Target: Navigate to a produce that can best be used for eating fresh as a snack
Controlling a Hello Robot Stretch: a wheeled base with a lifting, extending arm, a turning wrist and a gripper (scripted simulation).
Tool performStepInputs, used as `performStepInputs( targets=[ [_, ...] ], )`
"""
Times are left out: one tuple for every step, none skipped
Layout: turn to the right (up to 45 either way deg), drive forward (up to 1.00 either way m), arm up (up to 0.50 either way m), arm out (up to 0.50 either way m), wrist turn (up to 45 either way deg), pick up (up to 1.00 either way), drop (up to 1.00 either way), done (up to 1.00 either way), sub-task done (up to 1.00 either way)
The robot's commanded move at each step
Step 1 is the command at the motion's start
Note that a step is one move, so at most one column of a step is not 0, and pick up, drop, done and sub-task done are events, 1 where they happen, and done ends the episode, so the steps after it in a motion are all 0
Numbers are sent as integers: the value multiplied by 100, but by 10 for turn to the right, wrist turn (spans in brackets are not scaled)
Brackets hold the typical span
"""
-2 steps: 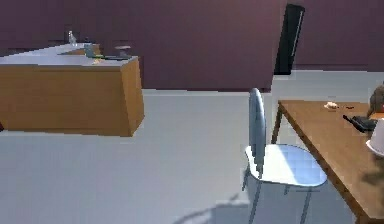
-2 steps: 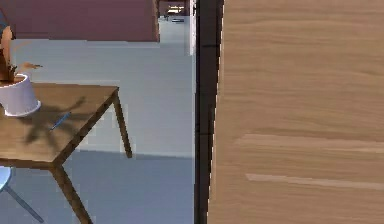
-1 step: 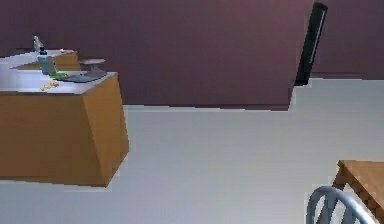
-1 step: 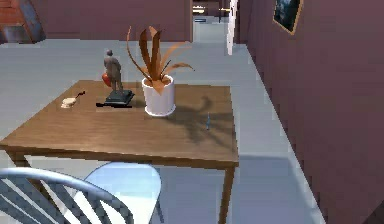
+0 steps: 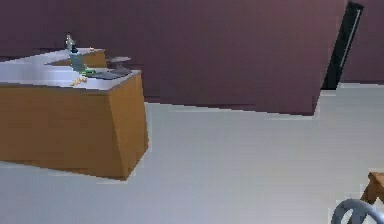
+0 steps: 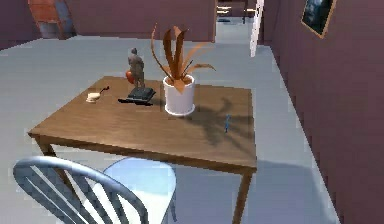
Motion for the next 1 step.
performStepInputs(
  targets=[
    [0, 95, 0, 0, 0, 0, 0, 0, 0]
  ],
)
